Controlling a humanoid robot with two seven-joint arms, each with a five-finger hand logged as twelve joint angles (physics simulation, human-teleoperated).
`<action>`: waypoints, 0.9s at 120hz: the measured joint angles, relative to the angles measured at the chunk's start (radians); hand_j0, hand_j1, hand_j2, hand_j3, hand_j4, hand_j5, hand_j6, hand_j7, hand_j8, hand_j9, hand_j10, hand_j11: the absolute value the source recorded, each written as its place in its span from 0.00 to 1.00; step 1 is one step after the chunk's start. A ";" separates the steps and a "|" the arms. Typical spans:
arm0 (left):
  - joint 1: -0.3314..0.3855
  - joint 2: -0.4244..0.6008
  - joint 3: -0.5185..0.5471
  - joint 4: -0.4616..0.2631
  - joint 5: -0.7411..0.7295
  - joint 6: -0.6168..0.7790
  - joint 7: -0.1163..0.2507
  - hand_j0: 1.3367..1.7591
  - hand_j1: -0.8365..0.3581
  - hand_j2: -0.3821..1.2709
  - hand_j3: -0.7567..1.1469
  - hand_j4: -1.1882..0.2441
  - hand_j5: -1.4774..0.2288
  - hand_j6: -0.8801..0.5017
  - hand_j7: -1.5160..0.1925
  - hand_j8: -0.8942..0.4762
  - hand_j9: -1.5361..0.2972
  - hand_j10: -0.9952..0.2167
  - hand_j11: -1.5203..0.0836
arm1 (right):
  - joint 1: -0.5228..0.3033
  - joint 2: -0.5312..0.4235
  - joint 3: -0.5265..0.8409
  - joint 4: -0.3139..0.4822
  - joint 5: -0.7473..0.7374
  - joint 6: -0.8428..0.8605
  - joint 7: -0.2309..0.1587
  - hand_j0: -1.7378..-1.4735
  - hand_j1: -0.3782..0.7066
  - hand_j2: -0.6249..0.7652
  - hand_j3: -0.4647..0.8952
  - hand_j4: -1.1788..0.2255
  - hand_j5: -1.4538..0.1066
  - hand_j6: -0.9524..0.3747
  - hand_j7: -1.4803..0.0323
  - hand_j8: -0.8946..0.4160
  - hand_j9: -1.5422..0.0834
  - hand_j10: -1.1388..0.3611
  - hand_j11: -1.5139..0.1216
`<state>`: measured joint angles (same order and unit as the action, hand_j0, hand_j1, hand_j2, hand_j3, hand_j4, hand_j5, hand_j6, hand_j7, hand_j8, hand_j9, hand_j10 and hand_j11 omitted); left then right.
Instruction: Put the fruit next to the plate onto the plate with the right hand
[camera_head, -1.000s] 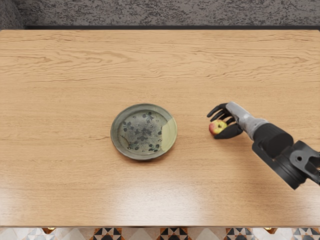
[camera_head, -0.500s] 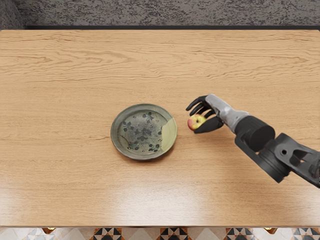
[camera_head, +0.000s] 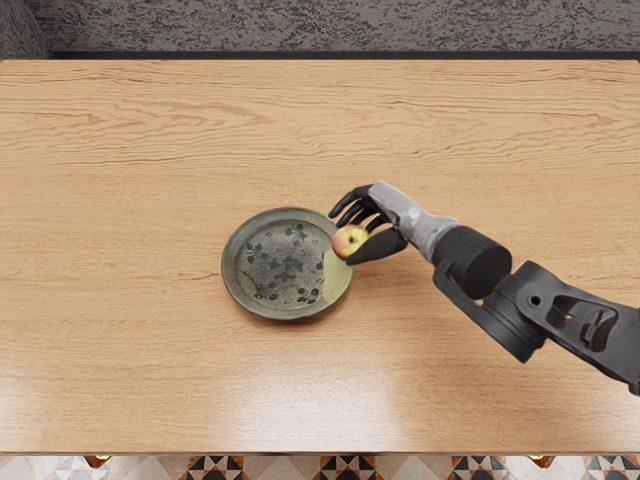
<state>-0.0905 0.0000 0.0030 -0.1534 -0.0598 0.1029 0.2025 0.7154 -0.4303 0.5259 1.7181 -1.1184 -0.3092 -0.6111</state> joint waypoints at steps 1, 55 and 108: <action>0.000 0.000 0.000 0.000 0.000 0.000 0.000 0.76 0.99 0.23 0.40 0.82 0.86 0.63 0.88 0.65 0.83 0.82 0.94 | 0.000 0.001 0.000 0.000 0.000 0.000 0.000 0.30 0.59 0.58 0.34 0.43 0.44 0.29 0.48 0.34 0.48 0.42 0.47; 0.000 0.000 0.000 0.000 0.000 0.000 0.000 0.76 0.99 0.23 0.40 0.82 0.86 0.63 0.88 0.65 0.83 0.82 0.94 | 0.001 0.075 0.000 0.000 0.000 -0.002 0.000 0.30 0.59 0.58 0.34 0.43 0.43 0.30 0.47 0.36 0.47 0.43 0.46; 0.000 0.000 0.000 -0.001 0.001 0.000 0.000 0.76 0.99 0.23 0.40 0.82 0.86 0.63 0.88 0.65 0.83 0.82 0.94 | 0.005 0.086 0.035 0.003 -0.001 0.047 0.000 0.30 0.21 0.47 0.34 0.71 0.78 0.58 0.83 0.57 0.81 0.65 0.78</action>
<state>-0.0905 0.0000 0.0029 -0.1540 -0.0591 0.1028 0.2025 0.7206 -0.3444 0.5614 1.7212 -1.1197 -0.2620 -0.6109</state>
